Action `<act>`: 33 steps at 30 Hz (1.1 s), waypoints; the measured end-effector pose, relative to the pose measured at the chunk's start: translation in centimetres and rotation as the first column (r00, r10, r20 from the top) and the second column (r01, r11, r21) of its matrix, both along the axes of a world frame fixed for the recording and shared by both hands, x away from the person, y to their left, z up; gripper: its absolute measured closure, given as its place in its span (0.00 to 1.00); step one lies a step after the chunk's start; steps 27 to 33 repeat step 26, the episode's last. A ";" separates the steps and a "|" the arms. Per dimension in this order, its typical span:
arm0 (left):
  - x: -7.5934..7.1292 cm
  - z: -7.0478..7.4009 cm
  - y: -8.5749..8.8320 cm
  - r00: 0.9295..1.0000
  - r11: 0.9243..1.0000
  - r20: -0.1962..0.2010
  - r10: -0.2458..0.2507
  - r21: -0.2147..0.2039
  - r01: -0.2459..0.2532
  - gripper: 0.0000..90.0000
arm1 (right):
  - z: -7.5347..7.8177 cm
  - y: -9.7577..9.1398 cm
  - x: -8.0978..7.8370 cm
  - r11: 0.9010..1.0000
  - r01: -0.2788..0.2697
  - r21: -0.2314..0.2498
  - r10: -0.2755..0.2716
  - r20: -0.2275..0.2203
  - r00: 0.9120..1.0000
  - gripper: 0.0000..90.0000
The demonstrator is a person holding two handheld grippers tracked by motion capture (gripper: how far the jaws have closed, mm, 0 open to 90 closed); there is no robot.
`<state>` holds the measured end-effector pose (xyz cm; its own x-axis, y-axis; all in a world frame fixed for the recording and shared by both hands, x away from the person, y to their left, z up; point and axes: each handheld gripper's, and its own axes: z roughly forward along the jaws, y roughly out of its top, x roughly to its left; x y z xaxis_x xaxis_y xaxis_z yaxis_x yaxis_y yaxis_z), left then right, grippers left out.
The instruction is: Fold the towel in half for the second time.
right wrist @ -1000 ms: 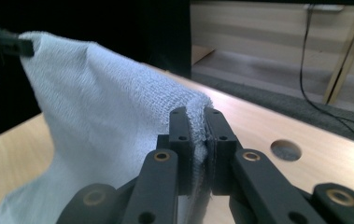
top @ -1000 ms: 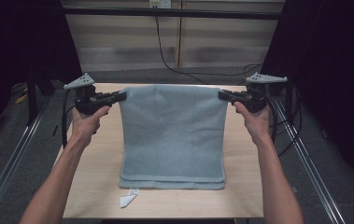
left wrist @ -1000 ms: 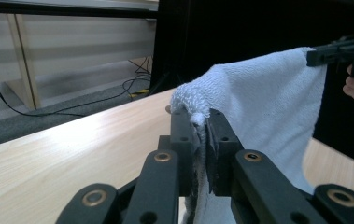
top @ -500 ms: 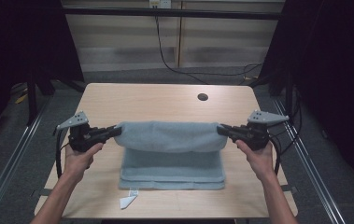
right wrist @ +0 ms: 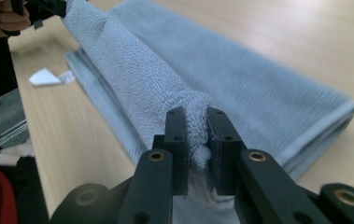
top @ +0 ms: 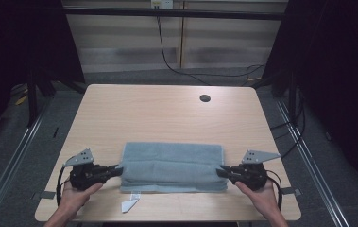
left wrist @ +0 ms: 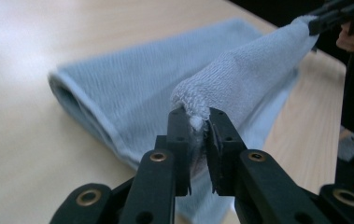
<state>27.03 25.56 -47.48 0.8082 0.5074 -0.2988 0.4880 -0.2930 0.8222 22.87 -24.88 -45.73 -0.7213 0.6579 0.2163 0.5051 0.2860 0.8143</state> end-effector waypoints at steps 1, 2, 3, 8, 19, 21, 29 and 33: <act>-0.5 -0.2 0.0 1.000 1.000 -0.002 -0.008 0.008 0.008 0.86 | -0.3 0.0 -0.3 1.000 -0.001 0.004 0.001 -0.014 1.000 0.83; -0.9 -0.3 0.1 1.000 1.000 -0.007 -0.017 0.008 0.017 0.83 | -0.8 -0.1 -0.7 1.000 0.002 -0.002 -0.002 -0.026 1.000 0.81; -1.2 -0.2 0.2 1.000 1.000 -0.012 -0.026 -0.003 0.026 0.81 | -1.0 -0.2 -1.0 1.000 0.002 -0.001 -0.002 -0.031 1.000 0.79; -1.8 0.9 0.3 0.999 0.999 0.036 -0.011 -0.039 0.012 0.61 | -0.6 -0.9 -2.0 0.998 0.027 0.055 -0.026 -0.019 0.999 0.66; 2.9 0.7 2.0 0.978 0.978 0.047 0.205 0.025 -0.206 0.38 | 0.0 -2.0 0.1 0.983 0.157 0.096 -0.160 0.028 0.987 0.52; 3.2 0.5 2.8 0.970 0.970 0.030 0.241 0.016 -0.241 0.35 | -0.2 -2.3 0.0 0.980 0.180 0.087 -0.184 0.038 0.982 0.50; 2.6 -0.1 3.3 0.968 0.968 0.013 0.250 0.012 -0.250 0.28 | -0.7 -3.0 -0.7 0.970 0.227 0.081 -0.230 0.034 0.973 0.45; 2.6 -0.1 3.3 0.968 0.968 0.013 0.250 0.012 -0.250 0.28 | -0.7 -3.0 -0.7 0.970 0.227 0.081 -0.230 0.034 0.973 0.45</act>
